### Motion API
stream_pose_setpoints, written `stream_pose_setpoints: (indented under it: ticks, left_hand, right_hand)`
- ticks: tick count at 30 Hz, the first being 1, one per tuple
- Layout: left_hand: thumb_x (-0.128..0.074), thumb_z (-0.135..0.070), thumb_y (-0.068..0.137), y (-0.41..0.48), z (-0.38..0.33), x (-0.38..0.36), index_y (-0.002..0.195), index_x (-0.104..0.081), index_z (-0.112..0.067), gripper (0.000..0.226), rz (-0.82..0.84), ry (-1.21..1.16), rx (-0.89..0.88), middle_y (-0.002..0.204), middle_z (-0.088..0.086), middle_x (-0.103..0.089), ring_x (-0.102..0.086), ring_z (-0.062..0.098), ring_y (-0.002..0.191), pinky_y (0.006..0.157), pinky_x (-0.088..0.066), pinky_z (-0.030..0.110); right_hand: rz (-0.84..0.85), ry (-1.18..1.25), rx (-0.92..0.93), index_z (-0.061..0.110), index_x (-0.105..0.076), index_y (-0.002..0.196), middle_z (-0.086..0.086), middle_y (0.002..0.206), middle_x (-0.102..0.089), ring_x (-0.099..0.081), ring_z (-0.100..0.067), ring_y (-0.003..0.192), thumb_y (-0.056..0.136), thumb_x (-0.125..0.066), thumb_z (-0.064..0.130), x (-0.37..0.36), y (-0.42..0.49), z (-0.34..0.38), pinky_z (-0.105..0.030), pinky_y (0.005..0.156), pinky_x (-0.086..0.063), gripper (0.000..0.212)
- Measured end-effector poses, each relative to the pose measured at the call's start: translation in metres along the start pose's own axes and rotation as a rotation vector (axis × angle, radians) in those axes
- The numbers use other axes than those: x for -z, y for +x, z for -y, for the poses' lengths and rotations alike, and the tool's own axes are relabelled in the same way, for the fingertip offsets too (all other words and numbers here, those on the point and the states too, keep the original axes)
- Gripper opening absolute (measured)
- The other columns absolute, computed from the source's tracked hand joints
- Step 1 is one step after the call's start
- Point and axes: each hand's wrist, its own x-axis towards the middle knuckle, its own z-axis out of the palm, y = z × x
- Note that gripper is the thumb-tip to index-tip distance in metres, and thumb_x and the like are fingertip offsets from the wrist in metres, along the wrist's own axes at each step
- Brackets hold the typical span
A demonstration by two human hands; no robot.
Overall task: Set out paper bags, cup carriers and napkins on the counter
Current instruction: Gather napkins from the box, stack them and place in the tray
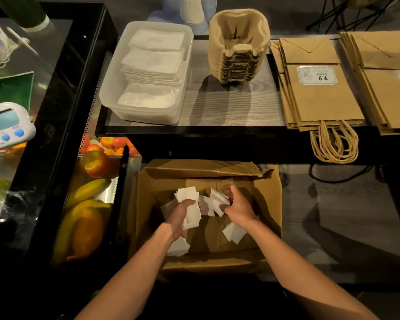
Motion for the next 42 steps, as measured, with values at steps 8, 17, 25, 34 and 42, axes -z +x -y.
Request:
stream_pose_setpoints:
  ticks: [8,17,25,34,42]
  left_hand:
    - [-0.05,-0.05,0.102,-0.007,-0.01,-0.009,0.127,-0.065,-0.022,0.041,0.151,-0.068,-0.062,0.119,0.017,-0.072,-0.066,0.036,0.112,0.103,-0.05,0.052]
    - [-0.053,-0.076,0.087,-0.015,-0.012,-0.001,0.136,-0.063,-0.022,0.073,0.257,-0.016,-0.042,0.133,0.015,-0.068,-0.061,0.035,0.127,0.115,-0.041,0.053]
    - [-0.061,-0.046,0.098,-0.019,-0.012,-0.006,0.128,-0.066,-0.018,0.041,0.385,0.12,-0.014,0.113,0.008,-0.076,-0.073,0.021,0.101,0.088,-0.057,0.034]
    - [-0.046,-0.031,0.109,-0.012,-0.004,-0.015,0.135,-0.06,-0.014,0.034,0.293,0.219,0.001,0.117,0.008,-0.076,-0.073,0.024,0.109,0.089,-0.059,0.04]
    - [-0.053,-0.028,0.106,-0.01,0.007,-0.016,0.135,-0.056,-0.015,0.032,0.192,0.171,0.055,0.11,0.006,-0.077,-0.073,0.024,0.102,0.079,-0.06,0.037]
  right_hand:
    - [0.405,-0.012,0.079,0.058,-0.045,0.122,0.008,0.13,-0.065,-0.063,-0.012,0.116,0.079,-0.083,0.013,0.025,-0.003,0.033,-0.041,0.099,-0.055,0.073]
    - [0.101,0.01,0.173,0.041,-0.051,0.123,0.012,0.109,-0.065,-0.064,-0.008,0.102,0.092,-0.072,0.011,-0.006,-0.008,0.041,-0.026,0.078,-0.057,0.048]
    - [-0.061,0.178,0.145,0.035,-0.055,0.112,0.009,0.113,-0.063,-0.061,-0.013,0.108,0.095,-0.067,0.009,-0.007,-0.013,0.038,-0.013,0.059,-0.054,0.033]
    - [0.172,-0.796,-0.004,0.023,-0.056,0.134,0.0,0.143,-0.054,-0.045,-0.025,0.14,0.091,-0.072,0.024,0.017,-0.019,-0.01,-0.041,0.117,-0.034,0.046]
    - [0.264,-0.606,-0.116,0.022,-0.064,0.125,0.001,0.125,-0.063,-0.059,-0.017,0.109,0.096,-0.065,0.042,0.015,-0.02,-0.021,-0.032,0.093,-0.049,0.035]
